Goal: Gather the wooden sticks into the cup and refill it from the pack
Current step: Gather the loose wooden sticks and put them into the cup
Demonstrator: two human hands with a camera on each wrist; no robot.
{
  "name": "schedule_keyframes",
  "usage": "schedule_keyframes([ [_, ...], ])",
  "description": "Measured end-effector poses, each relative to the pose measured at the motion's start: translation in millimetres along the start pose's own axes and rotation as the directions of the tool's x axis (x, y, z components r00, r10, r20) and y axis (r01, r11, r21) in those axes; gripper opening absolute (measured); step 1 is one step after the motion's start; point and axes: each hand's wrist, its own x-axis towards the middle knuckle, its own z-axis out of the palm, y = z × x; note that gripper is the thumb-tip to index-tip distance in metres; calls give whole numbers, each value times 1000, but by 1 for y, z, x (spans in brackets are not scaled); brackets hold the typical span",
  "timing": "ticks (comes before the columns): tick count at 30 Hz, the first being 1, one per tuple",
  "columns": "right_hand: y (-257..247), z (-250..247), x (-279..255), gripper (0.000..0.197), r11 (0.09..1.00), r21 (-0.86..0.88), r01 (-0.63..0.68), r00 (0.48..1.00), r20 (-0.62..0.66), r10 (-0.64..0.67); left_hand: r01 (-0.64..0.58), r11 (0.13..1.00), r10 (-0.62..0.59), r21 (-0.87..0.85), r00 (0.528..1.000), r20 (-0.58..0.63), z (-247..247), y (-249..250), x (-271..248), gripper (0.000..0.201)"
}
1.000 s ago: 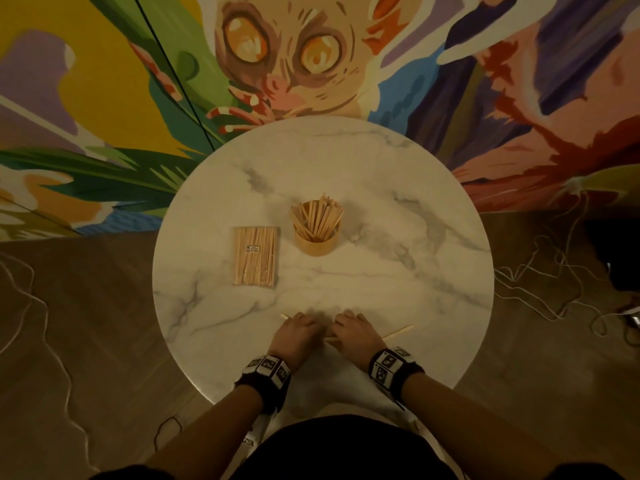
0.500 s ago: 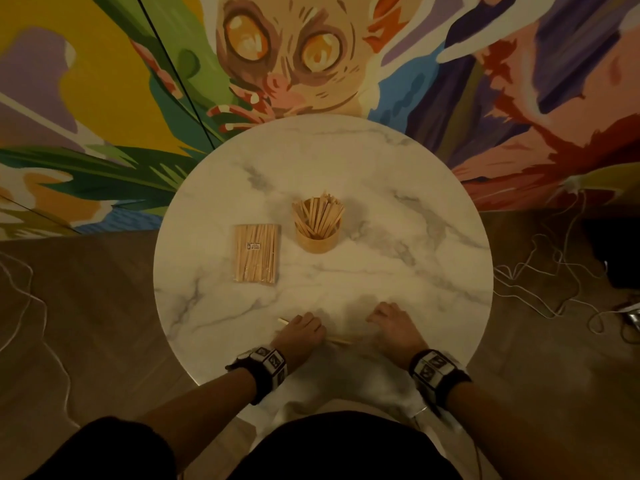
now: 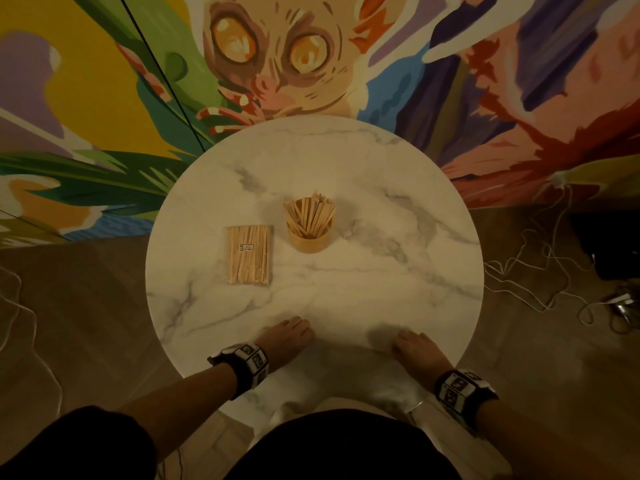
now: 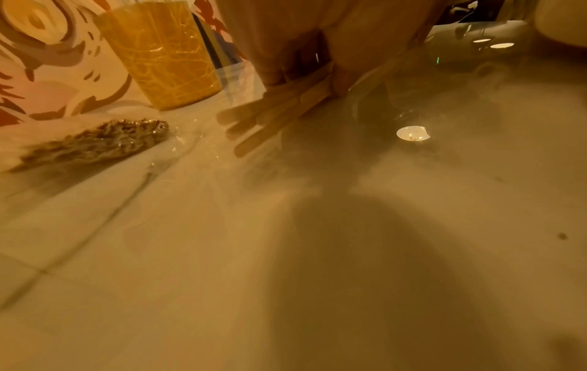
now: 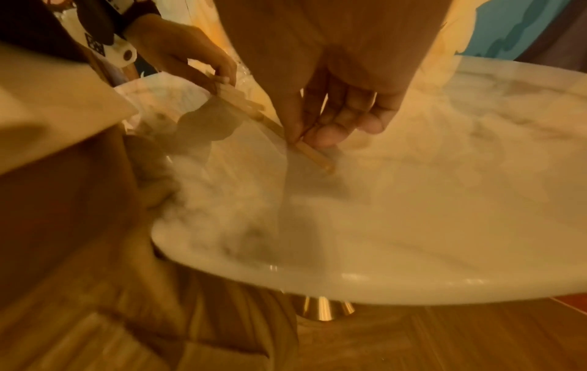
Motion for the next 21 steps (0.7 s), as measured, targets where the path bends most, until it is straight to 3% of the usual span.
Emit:
schedule_keyframes([
  [3, -12, -5, 3, 11, 961, 258, -101, 995, 14, 101, 80, 994, -79, -75, 997, 6, 2, 4, -2, 24],
  [5, -18, -12, 7, 10, 845, 506, -173, 977, -18, 211, 172, 959, -171, -226, 985, 23, 0, 6, -3, 39],
  [7, -27, -21, 10, 8, 584, 784, -211, 954, 36, 296, 309, 857, -306, -413, 949, 76, -9, 10, -4, 49],
  [9, -43, -32, 14, 19, 283, 942, -181, 950, 94, 297, 404, 694, -466, -596, 883, 56, -24, 15, -2, 35],
  [11, -67, -45, 21, 26, 165, 981, -100, 969, 58, 242, 428, 516, -613, -742, 790, 29, -40, 22, 6, 12],
  [13, -93, -57, 30, 27, 163, 987, 3, 988, -28, 154, 400, 394, -653, -828, 756, 55, -55, 30, 18, 13],
  [16, -123, -70, 41, 31, 233, 967, 100, 985, -130, 116, 318, 264, -654, -910, 753, 74, -71, 38, 34, 15],
  [19, -131, -81, 44, 33, 301, 940, 159, 968, -208, 139, 308, 232, -705, -923, 707, 59, -83, 37, 39, 12],
  [21, -134, -87, 42, 33, 417, 888, 195, 965, -249, 79, 306, 255, -699, -917, 714, 43, -87, 39, 36, 10],
])
